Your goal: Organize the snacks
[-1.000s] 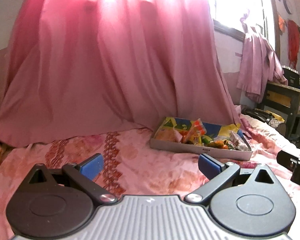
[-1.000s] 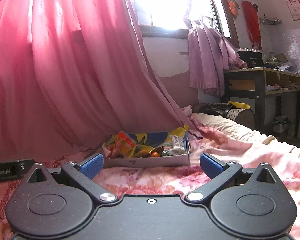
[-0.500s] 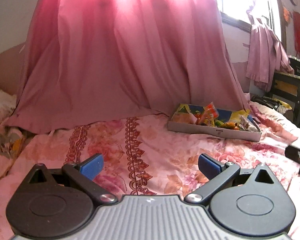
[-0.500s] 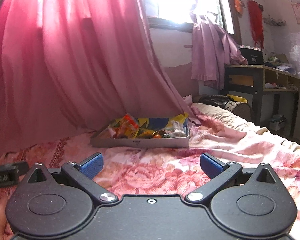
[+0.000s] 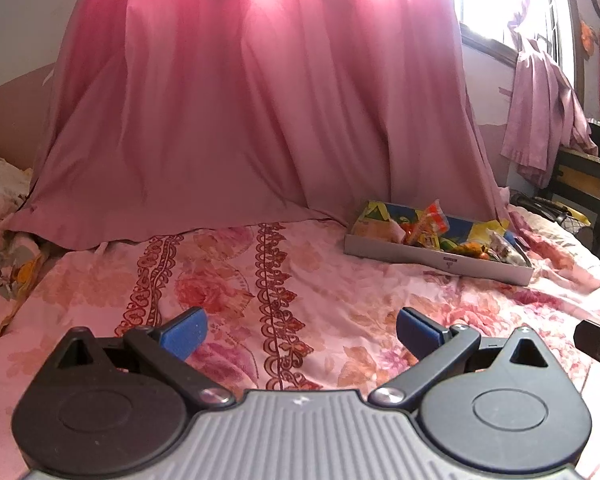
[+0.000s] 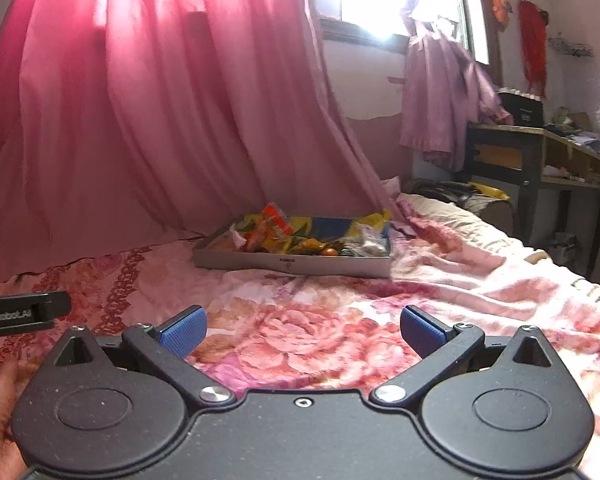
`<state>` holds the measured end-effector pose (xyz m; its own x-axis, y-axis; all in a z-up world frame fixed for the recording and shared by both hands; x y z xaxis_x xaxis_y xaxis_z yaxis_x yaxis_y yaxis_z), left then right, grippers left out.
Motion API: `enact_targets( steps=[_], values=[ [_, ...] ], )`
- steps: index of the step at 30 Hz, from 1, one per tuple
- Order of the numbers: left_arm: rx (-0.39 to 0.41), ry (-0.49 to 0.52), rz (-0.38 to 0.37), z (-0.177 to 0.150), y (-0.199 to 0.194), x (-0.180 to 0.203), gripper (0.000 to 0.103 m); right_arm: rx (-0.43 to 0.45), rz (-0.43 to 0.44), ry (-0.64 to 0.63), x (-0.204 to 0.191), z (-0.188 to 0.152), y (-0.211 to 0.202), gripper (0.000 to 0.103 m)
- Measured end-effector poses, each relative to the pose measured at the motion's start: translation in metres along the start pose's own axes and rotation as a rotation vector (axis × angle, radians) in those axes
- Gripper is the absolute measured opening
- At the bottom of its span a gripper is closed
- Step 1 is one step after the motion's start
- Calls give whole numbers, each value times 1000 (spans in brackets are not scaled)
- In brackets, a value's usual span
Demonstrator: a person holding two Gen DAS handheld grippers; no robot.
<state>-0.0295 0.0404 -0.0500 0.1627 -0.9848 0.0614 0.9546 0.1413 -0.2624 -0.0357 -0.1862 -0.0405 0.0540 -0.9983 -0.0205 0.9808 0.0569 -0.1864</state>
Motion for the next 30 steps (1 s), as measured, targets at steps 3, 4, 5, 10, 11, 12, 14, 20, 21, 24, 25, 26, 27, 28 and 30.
enact_targets(
  steps=[3, 4, 5, 10, 11, 12, 14, 20, 21, 24, 25, 26, 27, 28, 30],
  values=[
    [8, 13, -6, 2, 9, -1, 103, 0, 16, -9, -3, 2, 11, 102],
    [10, 15, -8, 2, 13, -1, 103, -1, 21, -7, -4, 1, 16, 102],
    [12, 12, -10, 2, 17, -2, 103, -4, 26, -4, -4, 1, 21, 102],
    [17, 1, -16, 4, 35, -6, 103, -25, 21, 17, -5, -2, 51, 102],
    [20, 0, -16, 4, 38, -7, 103, -28, 16, 25, -5, -3, 58, 102],
    [24, -5, -18, 5, 42, -7, 103, -28, 11, 33, -4, -4, 64, 102],
    [30, -17, -33, 6, 50, -6, 103, -26, 0, 52, -2, -7, 72, 102],
    [52, 34, -78, 1, 60, 4, 103, -37, -38, 48, 3, -19, 78, 102],
    [51, 42, -84, 0, 59, 6, 103, -34, -42, 47, 3, -19, 78, 102],
    [43, 62, -98, -3, 58, 11, 103, -18, -44, 37, 2, -18, 76, 102],
    [43, 64, -100, -4, 57, 11, 103, -14, -43, 35, 2, -18, 76, 102],
    [42, 62, -101, -4, 57, 11, 103, -10, -42, 34, 2, -18, 75, 102],
    [41, 60, -100, -4, 56, 11, 103, -7, -42, 35, 2, -17, 75, 102],
    [38, 57, -97, -4, 55, 11, 103, -2, -43, 37, 3, -17, 74, 102],
    [34, 52, -95, -4, 55, 10, 103, 8, -45, 39, 4, -16, 72, 102]
  ],
)
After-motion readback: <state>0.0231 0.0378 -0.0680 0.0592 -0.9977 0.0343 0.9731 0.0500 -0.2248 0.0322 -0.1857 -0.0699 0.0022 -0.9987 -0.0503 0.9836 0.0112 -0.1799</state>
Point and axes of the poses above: each gripper's, at about its wrist camera, not at the fingertips, and y roughly the way its jaws point, x to its right, z to its top, the point moved 4 cm from there along y, roughly the way its jaws point, and after that the axes turned 9 degrees about x, right-handed, at the moved point
